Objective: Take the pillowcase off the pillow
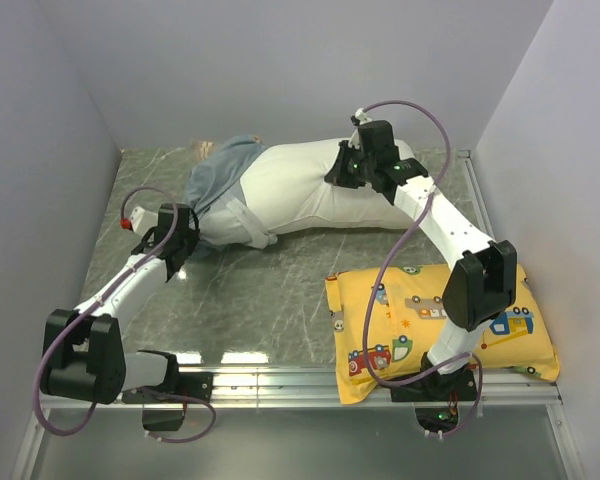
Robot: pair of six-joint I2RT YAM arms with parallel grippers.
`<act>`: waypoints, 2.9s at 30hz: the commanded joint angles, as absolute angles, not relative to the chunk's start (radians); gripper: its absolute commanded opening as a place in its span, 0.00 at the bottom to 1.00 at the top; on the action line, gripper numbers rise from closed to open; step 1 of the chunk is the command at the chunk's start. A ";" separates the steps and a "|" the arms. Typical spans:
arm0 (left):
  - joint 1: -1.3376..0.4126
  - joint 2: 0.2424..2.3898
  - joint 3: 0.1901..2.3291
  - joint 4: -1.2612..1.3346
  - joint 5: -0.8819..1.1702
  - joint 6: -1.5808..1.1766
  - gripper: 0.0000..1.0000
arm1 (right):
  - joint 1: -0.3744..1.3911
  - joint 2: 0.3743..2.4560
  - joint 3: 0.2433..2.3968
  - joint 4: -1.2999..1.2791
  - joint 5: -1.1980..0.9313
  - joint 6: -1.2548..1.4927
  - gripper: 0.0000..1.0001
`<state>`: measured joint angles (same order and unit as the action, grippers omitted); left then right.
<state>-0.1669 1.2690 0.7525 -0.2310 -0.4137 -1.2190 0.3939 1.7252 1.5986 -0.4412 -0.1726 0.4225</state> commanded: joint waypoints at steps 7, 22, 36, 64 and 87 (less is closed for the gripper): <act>-0.083 1.256 0.694 -0.167 -0.424 -1.066 0.01 | 0.409 1.597 1.499 -0.348 -0.009 0.286 0.19; -0.115 1.218 0.761 -0.136 -0.296 -0.947 0.01 | 0.844 1.814 1.668 -0.314 0.218 -0.051 0.88; -0.185 1.144 0.902 -0.265 -0.307 -0.861 0.39 | 0.761 2.083 1.807 -0.310 0.039 0.224 0.00; -0.509 1.402 1.077 -0.495 -0.722 -1.060 0.28 | 0.672 1.887 1.621 -0.204 0.026 0.342 0.00; -0.143 1.361 0.791 -0.255 -0.520 -1.014 0.01 | 0.442 1.643 1.527 -0.221 -0.077 0.422 0.00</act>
<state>-0.1722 1.3472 0.7956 -0.2615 -0.4744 -1.0557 0.4870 1.7473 1.5482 -0.2924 -0.1497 0.4217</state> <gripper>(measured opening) 0.033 0.023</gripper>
